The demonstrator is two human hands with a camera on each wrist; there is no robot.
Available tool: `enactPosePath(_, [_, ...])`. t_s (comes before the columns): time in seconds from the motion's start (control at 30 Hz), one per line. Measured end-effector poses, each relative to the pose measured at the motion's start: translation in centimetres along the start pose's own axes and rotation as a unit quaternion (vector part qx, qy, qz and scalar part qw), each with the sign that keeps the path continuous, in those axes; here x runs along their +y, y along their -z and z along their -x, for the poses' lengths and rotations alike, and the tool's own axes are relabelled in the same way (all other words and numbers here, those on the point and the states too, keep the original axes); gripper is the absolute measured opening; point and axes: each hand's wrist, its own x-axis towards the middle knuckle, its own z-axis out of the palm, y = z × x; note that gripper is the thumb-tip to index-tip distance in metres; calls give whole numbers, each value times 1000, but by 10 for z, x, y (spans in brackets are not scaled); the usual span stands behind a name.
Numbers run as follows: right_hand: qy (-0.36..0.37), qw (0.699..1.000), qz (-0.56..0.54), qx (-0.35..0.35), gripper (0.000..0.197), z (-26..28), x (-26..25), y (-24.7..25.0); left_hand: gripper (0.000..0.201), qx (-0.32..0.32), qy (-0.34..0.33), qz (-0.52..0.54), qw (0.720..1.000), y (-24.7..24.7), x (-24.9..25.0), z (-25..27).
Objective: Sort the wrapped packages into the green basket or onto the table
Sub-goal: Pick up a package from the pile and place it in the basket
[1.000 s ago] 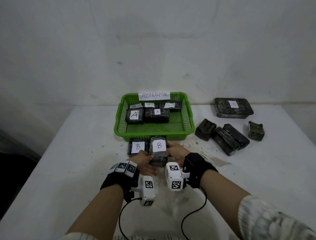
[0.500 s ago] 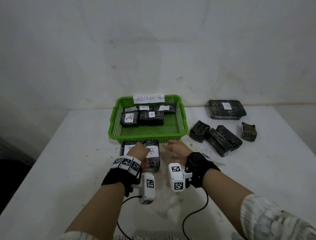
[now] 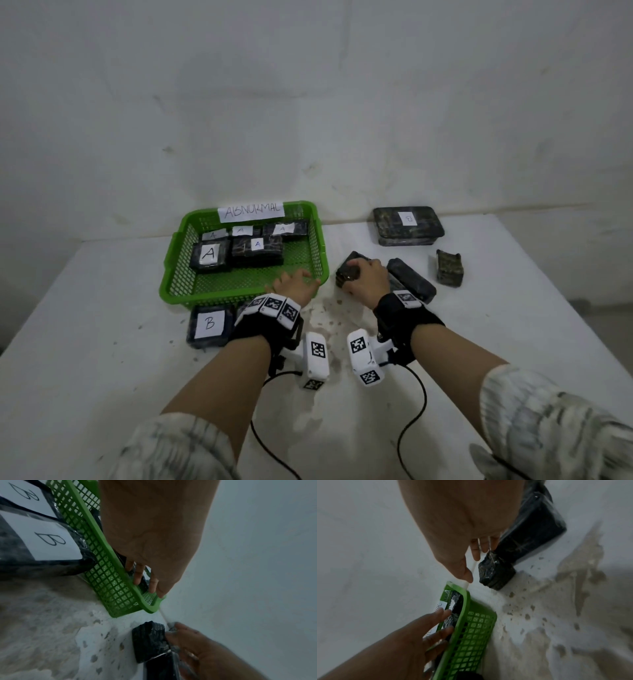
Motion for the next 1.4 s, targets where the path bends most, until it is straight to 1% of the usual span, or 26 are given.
enactPosePath(0.07, [28, 996, 85, -14, 51, -8, 3, 6, 55, -33, 8, -56, 998, -5, 1, -6])
enactPosePath(0.13, [50, 987, 150, -39, 61, -17, 8, 8, 57, -53, 11, -90, 994, -7, 0, -9])
enactPosePath(0.27, [68, 965, 241, -77, 81, -36, 14, 4, 52, -40, 17, -113, 993, -13, 2, -10])
enactPosePath(0.33, [63, 953, 280, -99, 86, -46, 15, 3, 51, -29, 32, -115, 992, -16, 4, -12])
enactPosePath(0.4, [55, 944, 304, -116, 88, -56, 15, 1, 50, -32, 41, -123, 991, -17, 6, -15])
enactPosePath(0.53, [45, 930, 341, -128, 86, -67, 17, -6, 48, -31, 61, -125, 990, -19, 8, -22])
enactPosePath(0.6, [52, 925, 356, -120, 76, -67, 21, -8, 47, -37, 70, -122, 989, -20, 9, -24])
enactPosePath(0.67, [61, 930, 351, -92, 62, -66, 23, -7, 47, -54, 72, -119, 989, -19, 9, -24])
enactPosePath(0.7, [62, 937, 334, -80, 60, -66, 23, -5, 48, -58, 72, -117, 989, -18, 9, -25])
enactPosePath(0.77, [38, 966, 249, -55, 63, -65, 23, 1, 49, -64, 69, -117, 989, -17, 9, -26])
enactPosePath(0.83, [-7, 994, 106, -31, 71, -63, 22, 10, 51, -64, 63, -116, 989, -16, 9, -25])
enactPosePath(0.87, [-30, 999, 20, -25, 70, -64, 22, 14, 52, -66, 60, -111, 990, -14, 9, -24])
enactPosePath(0.9, [-51, 996, -72, -23, 65, -63, 22, 19, 55, -69, 57, -97, 991, -12, 9, -24])
enactPosePath(0.93, [-66, 982, -174, -23, 59, -62, 21, 23, 58, -71, 55, -72, 993, -9, 8, -25])
enactPosePath(1.0, [-71, 934, -350, -22, 45, -58, 18, 31, 65, -73, 55, 34, 995, -4, 9, -31])
enactPosePath(1.03, [-59, 912, -406, -21, 30, -55, 16, 36, 66, -71, 53, 110, 990, -1, 12, -32])
enactPosePath(1.07, [-53, 897, -438, -28, 19, -51, 14, 40, 67, -61, 38, 180, 981, 4, 15, -32])
enactPosePath(1.1, [-56, 885, -459, -48, 19, -47, 13, 42, 66, -46, 10, 236, 971, 8, 17, -33])
enactPosePath(1.13, [-64, 878, -467, -80, 24, -41, 11, 44, 64, -37, -27, 275, 960, 12, 20, -30])
enactPosePath(1.17, [-72, 878, -457, -124, 31, -36, 11, 44, 63, -36, -66, 300, 951, 16, 22, -28])
enactPosePath(1.23, [-77, 880, -420, -208, 42, -28, 10, 42, 62, -46, -133, 325, 935, 23, 26, -23])
enactPosePath(1.27, [-81, 878, -409, -234, 44, -26, 9, 40, 60, -62, -153, 336, 927, 25, 27, -20])
enactPosePath(1.33, [-89, 874, -401, -259, 48, -19, 4, 36, 50, -103, -169, 378, 904, 28, 26, -16])
enactPosePath(1.4, [-94, 876, -395, -260, 50, -13, -1, 32, 42, -124, -158, 415, 887, 30, 23, -13])
